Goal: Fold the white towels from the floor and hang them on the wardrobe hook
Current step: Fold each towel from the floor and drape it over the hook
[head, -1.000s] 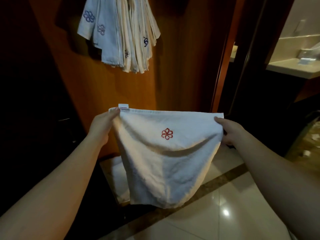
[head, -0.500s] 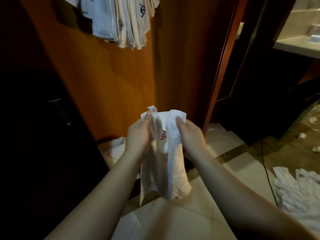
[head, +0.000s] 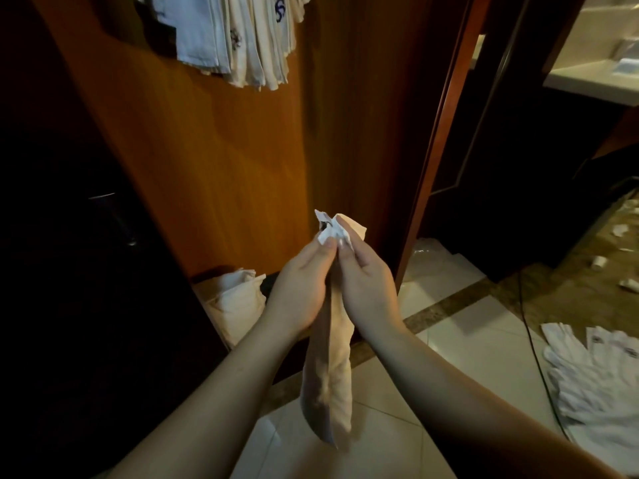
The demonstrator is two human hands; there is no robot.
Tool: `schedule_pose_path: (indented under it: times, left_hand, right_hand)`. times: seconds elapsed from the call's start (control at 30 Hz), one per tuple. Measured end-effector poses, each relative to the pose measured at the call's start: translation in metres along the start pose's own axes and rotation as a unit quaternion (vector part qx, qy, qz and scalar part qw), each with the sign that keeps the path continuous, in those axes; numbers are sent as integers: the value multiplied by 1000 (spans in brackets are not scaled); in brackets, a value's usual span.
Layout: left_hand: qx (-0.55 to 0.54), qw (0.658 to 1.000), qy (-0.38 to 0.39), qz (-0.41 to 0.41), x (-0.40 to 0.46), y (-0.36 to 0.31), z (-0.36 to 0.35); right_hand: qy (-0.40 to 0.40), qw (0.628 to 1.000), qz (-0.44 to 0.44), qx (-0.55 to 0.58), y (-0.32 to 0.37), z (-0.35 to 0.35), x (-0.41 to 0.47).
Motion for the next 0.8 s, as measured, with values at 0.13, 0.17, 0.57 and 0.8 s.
schedule_pose_path:
  times: [0.13,0.17,0.57,0.8]
  left_hand:
    - [-41,998,46,32,-1,3,5]
    - [-38,998,35,38,-1,5,7]
    - [56,997,54,-5,11,14,20]
    - [24,996,-90,-10,40,34,34]
  right_hand:
    - [42,999,-22,23,-4,3,-3]
    - [66,997,-29,29,-5,4,-4]
    - [46,997,24,-58,-8,20,7]
    - [83,996,19,-23,17,33,28]
Point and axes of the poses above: each hand's wrist, its own x-axis towards the middle knuckle, its own z-axis out of the back of the hand, y = z × x, the point moved 2 cm from there along x, towards the middle knuckle, and after that the axes turned 12 degrees about x, right-handed, at the moved point
